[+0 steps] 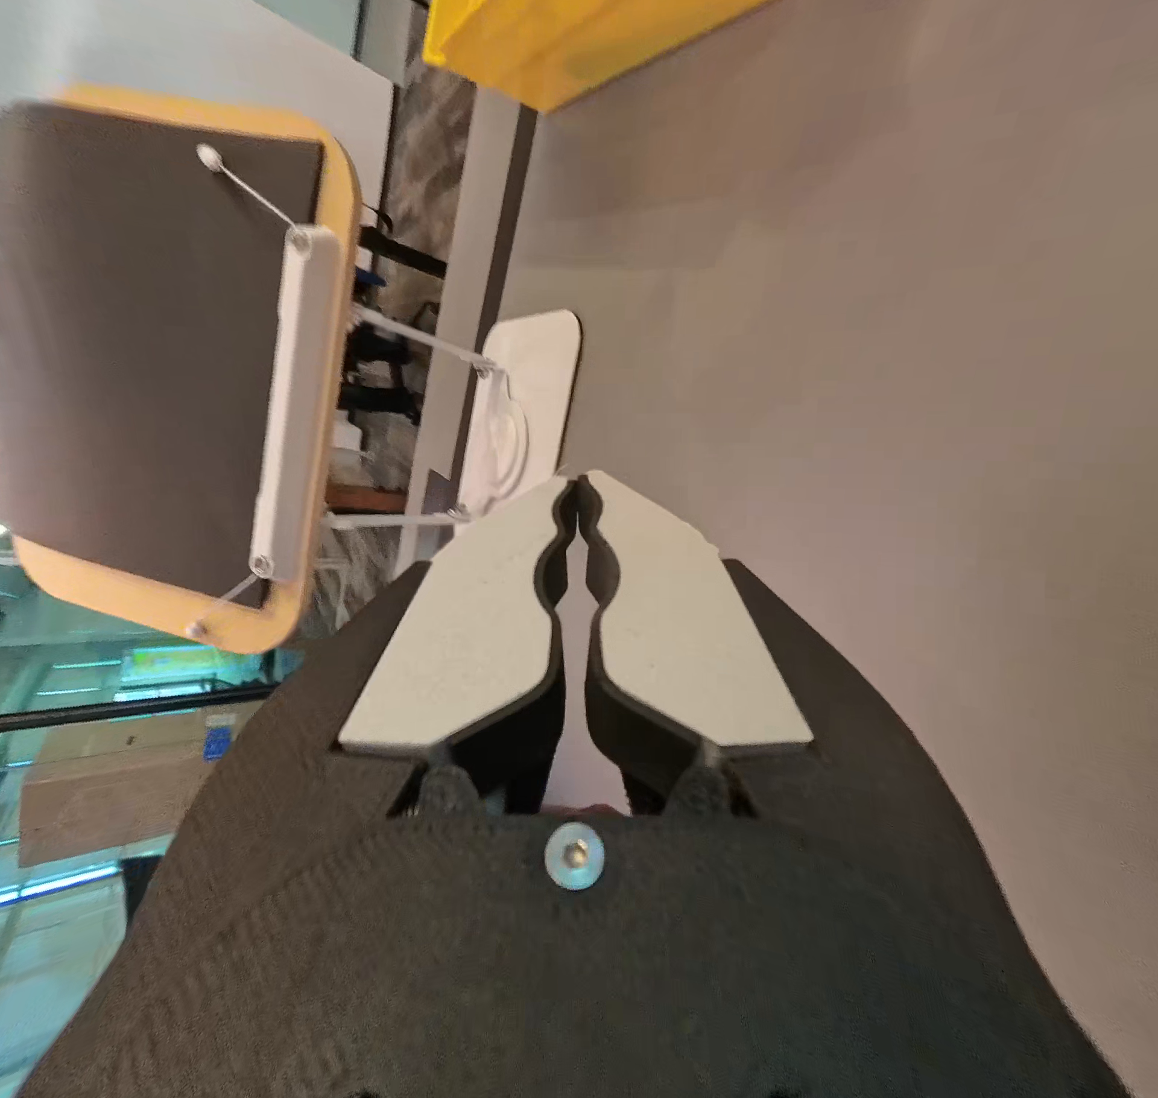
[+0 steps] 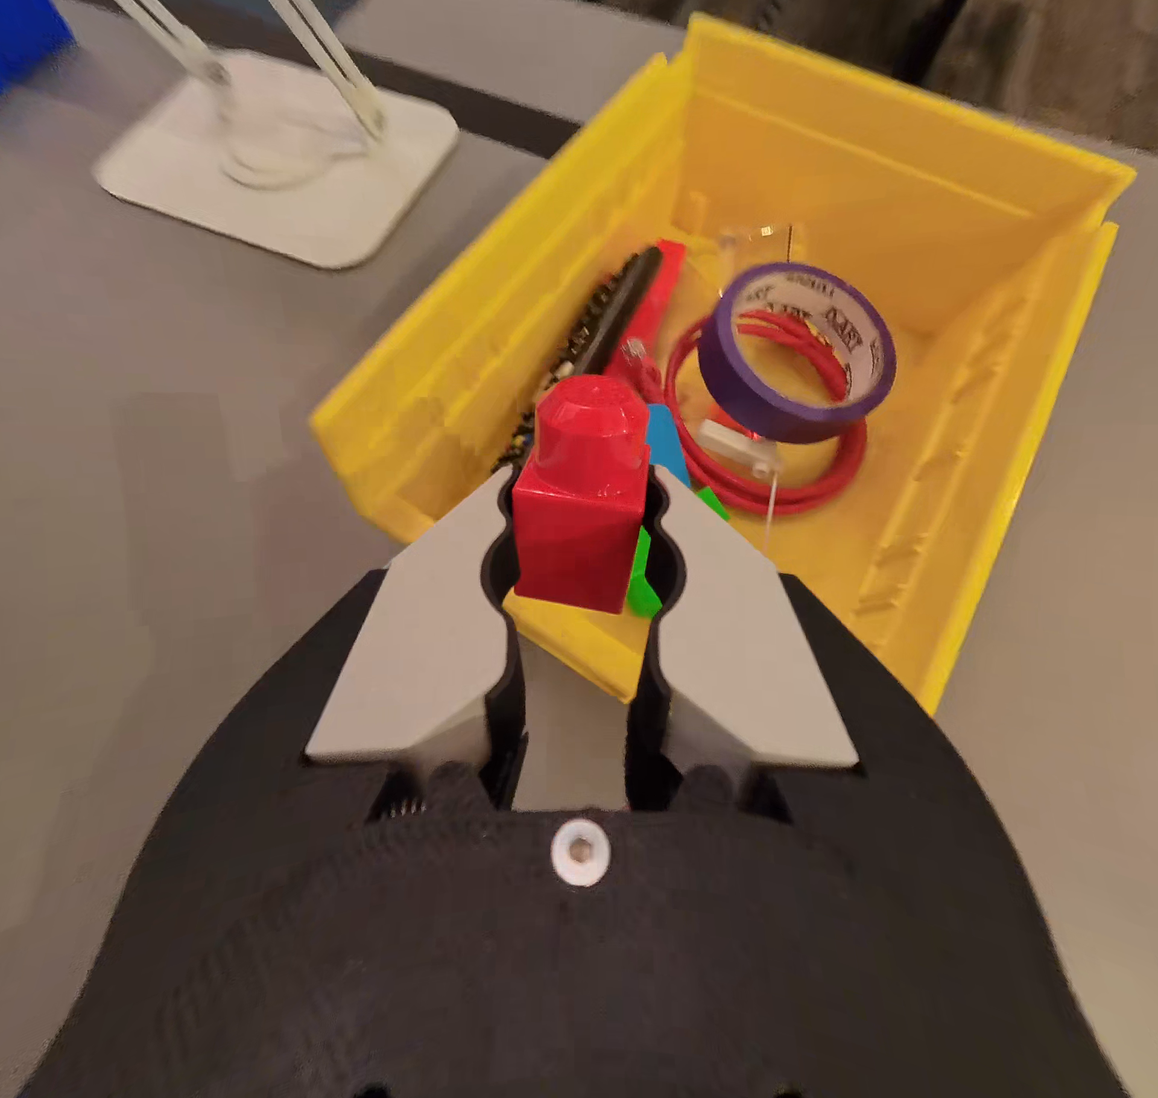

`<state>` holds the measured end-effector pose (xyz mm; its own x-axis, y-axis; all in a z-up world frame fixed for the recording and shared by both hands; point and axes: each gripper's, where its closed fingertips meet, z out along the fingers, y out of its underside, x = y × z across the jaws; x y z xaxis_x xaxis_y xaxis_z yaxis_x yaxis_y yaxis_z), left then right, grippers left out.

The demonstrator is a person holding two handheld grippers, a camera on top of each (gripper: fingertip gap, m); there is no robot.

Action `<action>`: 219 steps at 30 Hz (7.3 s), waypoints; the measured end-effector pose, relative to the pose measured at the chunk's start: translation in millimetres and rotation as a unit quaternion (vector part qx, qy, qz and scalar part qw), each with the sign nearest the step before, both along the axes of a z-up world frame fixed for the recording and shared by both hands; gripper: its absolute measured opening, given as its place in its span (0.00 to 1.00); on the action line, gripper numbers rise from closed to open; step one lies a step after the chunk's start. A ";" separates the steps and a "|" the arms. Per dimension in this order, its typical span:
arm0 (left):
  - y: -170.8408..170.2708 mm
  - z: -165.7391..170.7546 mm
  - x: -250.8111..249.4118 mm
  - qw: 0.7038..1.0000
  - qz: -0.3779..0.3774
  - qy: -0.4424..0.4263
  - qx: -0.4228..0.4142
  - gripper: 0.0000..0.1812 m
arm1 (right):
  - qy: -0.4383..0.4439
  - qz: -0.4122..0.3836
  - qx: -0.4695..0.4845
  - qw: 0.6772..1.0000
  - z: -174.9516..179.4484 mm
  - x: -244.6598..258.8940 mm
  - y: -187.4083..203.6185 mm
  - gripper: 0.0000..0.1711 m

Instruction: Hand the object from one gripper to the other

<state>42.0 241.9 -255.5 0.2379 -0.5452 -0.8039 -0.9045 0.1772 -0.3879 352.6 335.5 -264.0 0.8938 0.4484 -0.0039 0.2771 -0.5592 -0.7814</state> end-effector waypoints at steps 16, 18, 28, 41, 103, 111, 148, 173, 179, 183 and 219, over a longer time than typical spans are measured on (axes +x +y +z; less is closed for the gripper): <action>-6.2 -34.4 -106.2 0.993 0.087 -0.012 -0.079 0.05 | -0.110 -0.080 -0.097 0.986 -64.2 41.1 38.5 0.21; -4.5 -31.7 -120.8 0.991 0.102 -0.020 -0.078 0.07 | -0.108 -0.088 -0.099 0.985 -63.7 42.8 38.6 0.29; 12.8 8.0 -211.0 0.976 0.198 -0.076 -0.049 0.11 | -0.099 -0.088 -0.033 0.991 -28.7 29.2 30.4 0.29; 70.2 29.4 -312.8 0.945 0.291 -0.132 -0.067 0.27 | -0.090 -0.009 0.040 0.995 27.3 -53.8 -4.4 0.31; 257.2 -109.1 -367.6 0.741 0.445 -0.139 -0.483 0.25 | 0.024 0.151 0.021 0.988 15.0 -232.7 -31.4 0.27; 259.4 -116.0 -374.3 0.724 0.465 -0.152 -0.486 0.19 | 0.026 0.160 0.025 0.986 15.8 -236.7 -33.5 0.27; -13.7 131.8 -70.1 0.774 -0.271 -0.458 -0.343 0.18 | 0.262 0.349 0.144 0.888 141.3 -352.8 -143.9 0.35; -113.9 133.0 13.0 0.754 -0.410 -0.355 -0.371 0.19 | 0.297 0.386 0.178 0.855 159.1 -315.0 -201.0 0.17; -108.4 142.2 9.9 0.742 -0.399 -0.393 -0.369 0.18 | 0.346 0.359 0.197 0.844 172.1 -307.7 -194.5 0.17; -91.2 142.4 4.9 0.721 -0.364 -0.455 -0.375 0.32 | 0.401 0.325 0.224 0.827 187.2 -292.5 -187.0 0.17; -113.7 64.9 6.7 0.900 -0.275 -0.070 -0.331 0.19 | -0.137 0.433 0.142 0.880 62.9 -296.8 -202.4 0.21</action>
